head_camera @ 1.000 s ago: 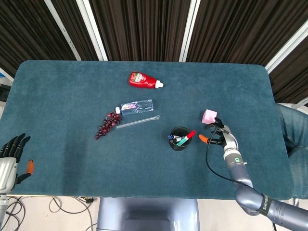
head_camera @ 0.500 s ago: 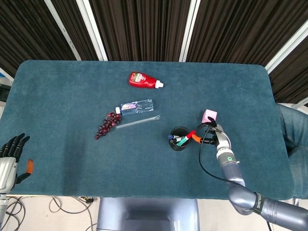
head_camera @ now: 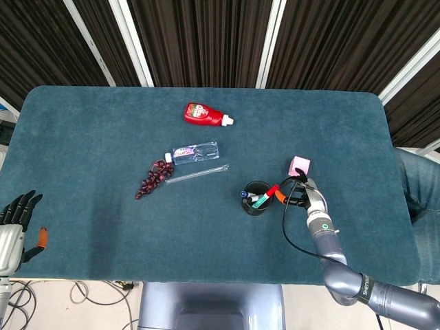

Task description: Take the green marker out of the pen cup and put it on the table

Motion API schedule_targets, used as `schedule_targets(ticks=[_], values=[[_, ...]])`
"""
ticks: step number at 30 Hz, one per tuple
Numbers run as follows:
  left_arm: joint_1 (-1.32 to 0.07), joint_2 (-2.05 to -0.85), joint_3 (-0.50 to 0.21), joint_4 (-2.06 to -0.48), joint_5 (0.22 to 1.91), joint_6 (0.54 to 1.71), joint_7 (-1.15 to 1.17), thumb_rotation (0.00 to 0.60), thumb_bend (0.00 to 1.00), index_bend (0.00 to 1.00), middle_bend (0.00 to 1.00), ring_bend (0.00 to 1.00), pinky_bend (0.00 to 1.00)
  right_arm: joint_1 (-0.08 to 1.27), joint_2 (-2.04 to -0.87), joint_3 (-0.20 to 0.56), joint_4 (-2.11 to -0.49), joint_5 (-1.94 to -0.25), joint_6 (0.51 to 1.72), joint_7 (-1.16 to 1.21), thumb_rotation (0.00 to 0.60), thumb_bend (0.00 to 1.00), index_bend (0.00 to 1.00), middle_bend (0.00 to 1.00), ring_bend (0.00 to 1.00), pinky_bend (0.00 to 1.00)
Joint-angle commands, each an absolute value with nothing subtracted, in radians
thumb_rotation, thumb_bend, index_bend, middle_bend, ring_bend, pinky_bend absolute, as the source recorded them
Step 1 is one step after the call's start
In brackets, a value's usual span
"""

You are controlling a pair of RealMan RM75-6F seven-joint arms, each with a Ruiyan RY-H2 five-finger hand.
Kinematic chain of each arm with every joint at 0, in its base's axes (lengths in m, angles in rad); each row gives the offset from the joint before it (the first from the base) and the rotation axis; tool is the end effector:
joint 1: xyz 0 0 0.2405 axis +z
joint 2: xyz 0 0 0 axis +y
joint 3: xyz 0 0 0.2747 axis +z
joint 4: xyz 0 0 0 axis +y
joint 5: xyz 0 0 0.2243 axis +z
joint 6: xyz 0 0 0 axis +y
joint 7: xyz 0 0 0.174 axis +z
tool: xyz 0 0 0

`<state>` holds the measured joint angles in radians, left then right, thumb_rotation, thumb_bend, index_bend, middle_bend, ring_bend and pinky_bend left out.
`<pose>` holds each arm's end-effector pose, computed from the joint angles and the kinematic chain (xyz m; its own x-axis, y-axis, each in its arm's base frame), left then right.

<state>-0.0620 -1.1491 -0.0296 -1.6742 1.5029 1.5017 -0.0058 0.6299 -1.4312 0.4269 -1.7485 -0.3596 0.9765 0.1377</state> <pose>-0.3218 0.2004 0.1370 0.3047 0.0203 0.9522 0.9524 0.0060 -0.3049 -0.2028 -0.3795 0.0032 -0.6243 -0.1677 0.7630 -0.7351 0.4566 -0.5011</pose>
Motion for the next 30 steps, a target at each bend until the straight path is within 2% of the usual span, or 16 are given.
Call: schedule_targets(ticks=[1, 6, 18, 25, 30], values=[[-0.062, -1.149, -0.03, -1.674, 1.502, 1.502, -0.006, 0.6, 0.53, 0.09, 0.03, 0.02, 0.1, 0.63, -1.434, 0.429, -1.747, -0.361, 0.973, 0.139, 0.6, 0.4, 0.56, 0.0, 0.05, 0.2], [-0.062, -1.149, -0.031, -1.674, 1.5, 1.501, -0.007, 0.6, 0.53, 0.09, 0.03, 0.02, 0.1, 0.631, -1.44, 0.431, -1.748, -0.363, 0.971, 0.135, 0.6, 0.4, 0.55, 0.0, 0.05, 0.2], [-0.063, -1.149, -0.03, -1.676, 1.499, 1.498, -0.005, 0.6, 0.53, 0.09, 0.03, 0.02, 0.1, 0.637, -1.432, 0.437, -1.755, -0.353, 0.95, 0.123, 0.6, 0.38, 0.46, 0.0, 0.04, 0.2], [-0.062, -1.149, -0.031, -1.676, 1.497, 1.498, -0.005, 0.6, 0.53, 0.09, 0.03, 0.02, 0.1, 0.644, -1.44, 0.444, -1.751, -0.342, 0.959, 0.121, 0.6, 0.38, 0.47, 0.0, 0.04, 0.2], [-0.062, -1.149, -0.033, -1.677, 1.493, 1.499, -0.002, 0.6, 0.53, 0.09, 0.03, 0.02, 0.1, 0.651, -1.448, 0.448, -1.744, -0.33, 0.961, 0.116, 0.6, 0.39, 0.52, 0.0, 0.04, 0.2]])
